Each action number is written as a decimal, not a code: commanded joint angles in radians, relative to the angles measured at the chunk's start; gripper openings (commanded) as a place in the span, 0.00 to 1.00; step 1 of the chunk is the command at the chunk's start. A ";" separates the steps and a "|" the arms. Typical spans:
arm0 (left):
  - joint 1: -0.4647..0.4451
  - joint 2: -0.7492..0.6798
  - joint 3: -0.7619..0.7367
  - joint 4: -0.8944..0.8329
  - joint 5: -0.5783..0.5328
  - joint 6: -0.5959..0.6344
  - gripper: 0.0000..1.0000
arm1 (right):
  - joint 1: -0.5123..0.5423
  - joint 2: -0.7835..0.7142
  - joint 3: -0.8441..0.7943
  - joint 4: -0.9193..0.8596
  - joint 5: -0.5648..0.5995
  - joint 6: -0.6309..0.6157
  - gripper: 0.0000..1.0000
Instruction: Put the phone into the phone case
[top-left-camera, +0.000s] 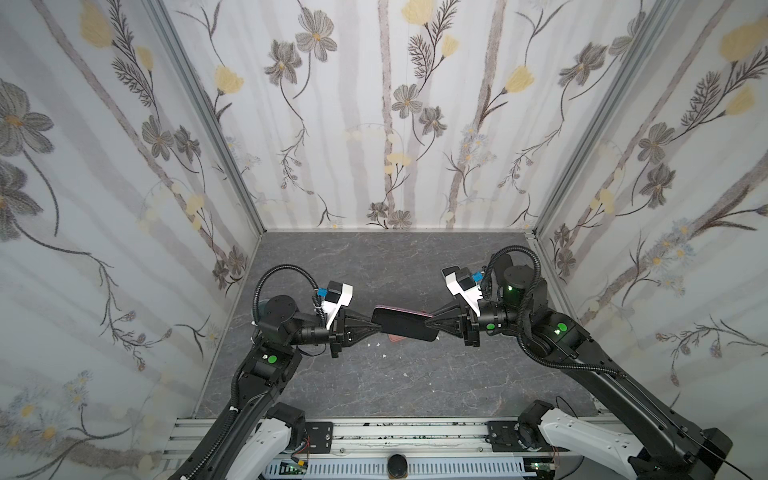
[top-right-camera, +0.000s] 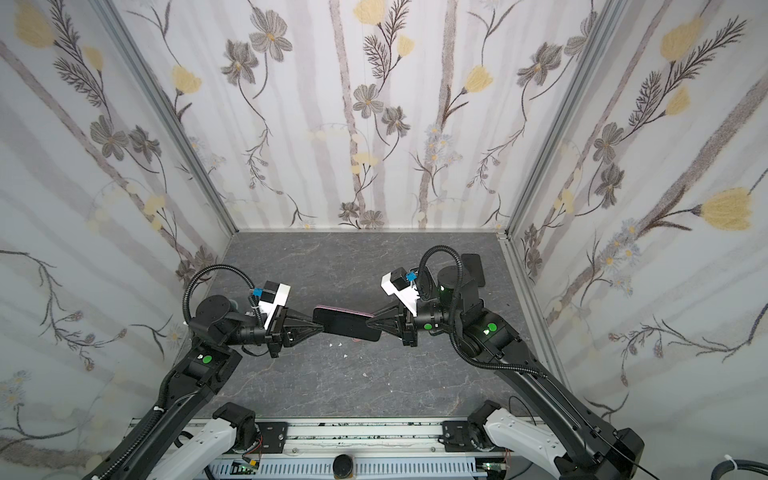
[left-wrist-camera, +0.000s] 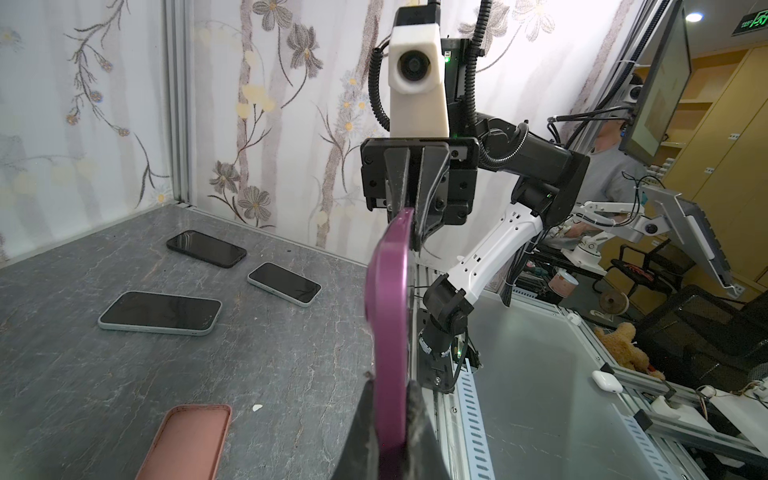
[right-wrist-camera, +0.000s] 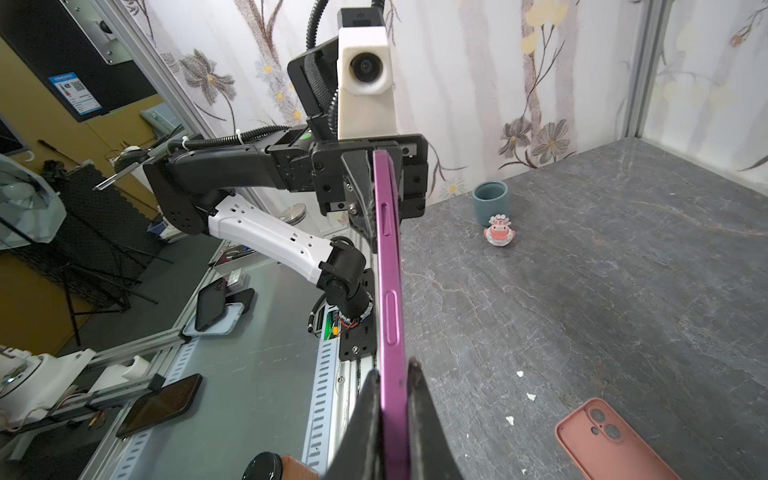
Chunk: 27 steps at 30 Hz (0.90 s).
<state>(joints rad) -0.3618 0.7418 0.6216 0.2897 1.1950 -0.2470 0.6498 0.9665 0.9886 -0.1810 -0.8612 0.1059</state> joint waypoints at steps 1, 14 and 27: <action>0.000 -0.015 -0.016 0.116 -0.051 -0.067 0.00 | 0.001 -0.028 -0.034 0.215 0.052 0.077 0.58; 0.000 -0.072 -0.109 0.648 -0.173 -0.442 0.00 | 0.001 -0.080 -0.108 0.506 0.078 0.295 0.67; -0.031 -0.057 -0.089 0.704 -0.228 -0.500 0.00 | 0.110 -0.016 -0.080 0.675 0.024 0.427 0.38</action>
<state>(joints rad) -0.3862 0.6838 0.5205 0.9234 0.9981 -0.7258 0.7406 0.9398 0.8902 0.4183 -0.8169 0.5098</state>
